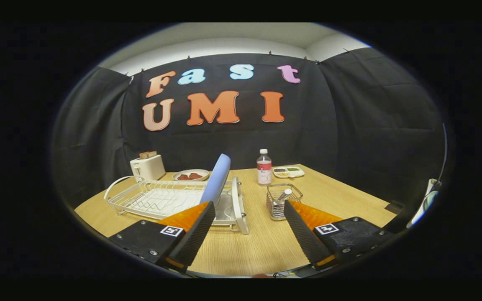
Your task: Take the plate from the dish rack, then take the spoon from the basket and place it into the plate.
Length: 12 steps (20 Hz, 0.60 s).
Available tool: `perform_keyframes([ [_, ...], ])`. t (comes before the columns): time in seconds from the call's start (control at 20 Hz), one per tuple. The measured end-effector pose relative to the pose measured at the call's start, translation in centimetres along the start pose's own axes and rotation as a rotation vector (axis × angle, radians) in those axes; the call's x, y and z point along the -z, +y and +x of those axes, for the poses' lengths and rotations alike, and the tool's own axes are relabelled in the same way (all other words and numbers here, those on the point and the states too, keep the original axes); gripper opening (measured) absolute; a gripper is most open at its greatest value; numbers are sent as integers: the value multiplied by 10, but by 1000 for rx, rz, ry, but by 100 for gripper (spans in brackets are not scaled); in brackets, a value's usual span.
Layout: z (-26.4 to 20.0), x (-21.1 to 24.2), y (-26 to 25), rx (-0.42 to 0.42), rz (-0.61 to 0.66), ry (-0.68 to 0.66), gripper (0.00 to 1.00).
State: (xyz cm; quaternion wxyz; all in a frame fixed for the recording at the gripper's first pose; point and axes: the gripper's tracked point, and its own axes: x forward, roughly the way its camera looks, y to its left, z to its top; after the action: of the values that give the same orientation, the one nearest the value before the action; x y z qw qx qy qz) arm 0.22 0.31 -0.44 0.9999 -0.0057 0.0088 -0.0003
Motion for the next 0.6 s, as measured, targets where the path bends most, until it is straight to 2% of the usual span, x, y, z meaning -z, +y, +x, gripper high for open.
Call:
perform_keyframes([
  [0.6, 31, -28, 13, 14, -22, -8, 98],
])
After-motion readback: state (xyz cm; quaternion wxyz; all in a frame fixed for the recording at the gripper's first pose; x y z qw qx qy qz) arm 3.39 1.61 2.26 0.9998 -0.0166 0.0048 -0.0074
